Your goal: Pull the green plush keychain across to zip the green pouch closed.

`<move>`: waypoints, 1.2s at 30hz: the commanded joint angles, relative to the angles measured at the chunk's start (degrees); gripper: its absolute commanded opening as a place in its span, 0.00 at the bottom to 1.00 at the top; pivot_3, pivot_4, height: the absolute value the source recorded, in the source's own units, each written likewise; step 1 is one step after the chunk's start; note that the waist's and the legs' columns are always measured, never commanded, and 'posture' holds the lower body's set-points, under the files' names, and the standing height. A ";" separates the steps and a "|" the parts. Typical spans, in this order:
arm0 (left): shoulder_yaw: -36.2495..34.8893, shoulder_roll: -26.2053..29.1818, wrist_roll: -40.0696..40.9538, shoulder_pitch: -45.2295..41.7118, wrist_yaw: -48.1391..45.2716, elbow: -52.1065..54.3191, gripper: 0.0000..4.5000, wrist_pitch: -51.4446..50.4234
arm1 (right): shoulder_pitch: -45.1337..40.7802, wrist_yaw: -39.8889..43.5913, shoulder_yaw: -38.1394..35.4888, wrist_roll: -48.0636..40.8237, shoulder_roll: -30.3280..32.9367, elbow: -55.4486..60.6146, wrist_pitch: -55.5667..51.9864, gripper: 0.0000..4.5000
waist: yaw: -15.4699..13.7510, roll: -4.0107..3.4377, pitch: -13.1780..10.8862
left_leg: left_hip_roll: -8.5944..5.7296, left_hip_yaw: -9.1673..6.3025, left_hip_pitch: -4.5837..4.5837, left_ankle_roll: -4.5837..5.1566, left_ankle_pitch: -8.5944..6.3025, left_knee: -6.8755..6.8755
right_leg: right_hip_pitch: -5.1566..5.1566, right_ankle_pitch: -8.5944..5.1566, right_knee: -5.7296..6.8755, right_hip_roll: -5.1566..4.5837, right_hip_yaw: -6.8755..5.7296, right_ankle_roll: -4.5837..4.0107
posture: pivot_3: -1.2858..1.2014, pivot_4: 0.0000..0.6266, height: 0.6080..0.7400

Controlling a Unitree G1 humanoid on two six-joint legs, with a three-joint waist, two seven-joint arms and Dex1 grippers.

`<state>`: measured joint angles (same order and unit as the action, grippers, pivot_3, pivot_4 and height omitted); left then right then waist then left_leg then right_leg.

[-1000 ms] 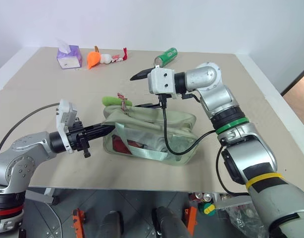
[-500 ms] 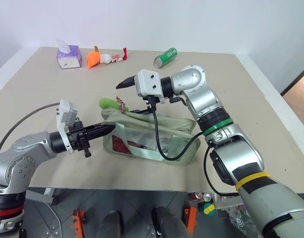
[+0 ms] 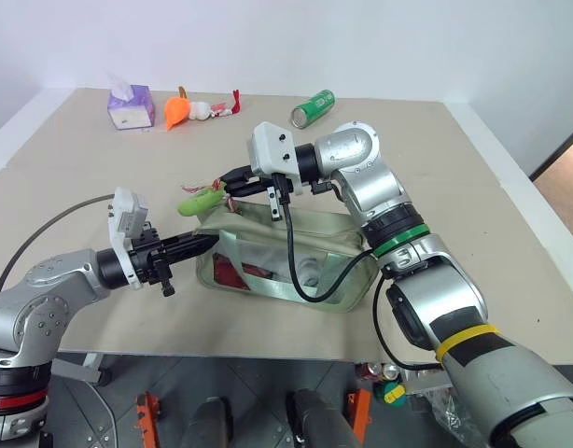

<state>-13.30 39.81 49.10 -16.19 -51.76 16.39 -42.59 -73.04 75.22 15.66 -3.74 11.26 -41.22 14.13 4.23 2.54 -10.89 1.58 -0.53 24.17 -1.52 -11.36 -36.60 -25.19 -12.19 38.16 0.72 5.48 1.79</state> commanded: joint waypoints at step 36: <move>4.53 -0.91 -1.49 -4.97 -4.17 -3.34 0.00 1.24 | 16.82 -4.96 -9.98 11.55 51.02 34.02 -5.59 0.01 | -1.46 -0.10 -0.06 | -0.07 0.20 -0.02 0.00 0.00 -0.02 | -0.03 -0.30 -0.01 -0.02 0.21 0.37 | 0.52 0.24 1.00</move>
<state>-8.86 38.81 47.69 -20.74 -55.12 12.88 -41.57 -56.01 71.59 9.51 5.68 59.03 -8.90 8.59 2.77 2.44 -10.95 1.51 -0.29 24.13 -1.52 -11.36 -36.62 -25.22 -12.50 38.15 0.71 5.73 2.13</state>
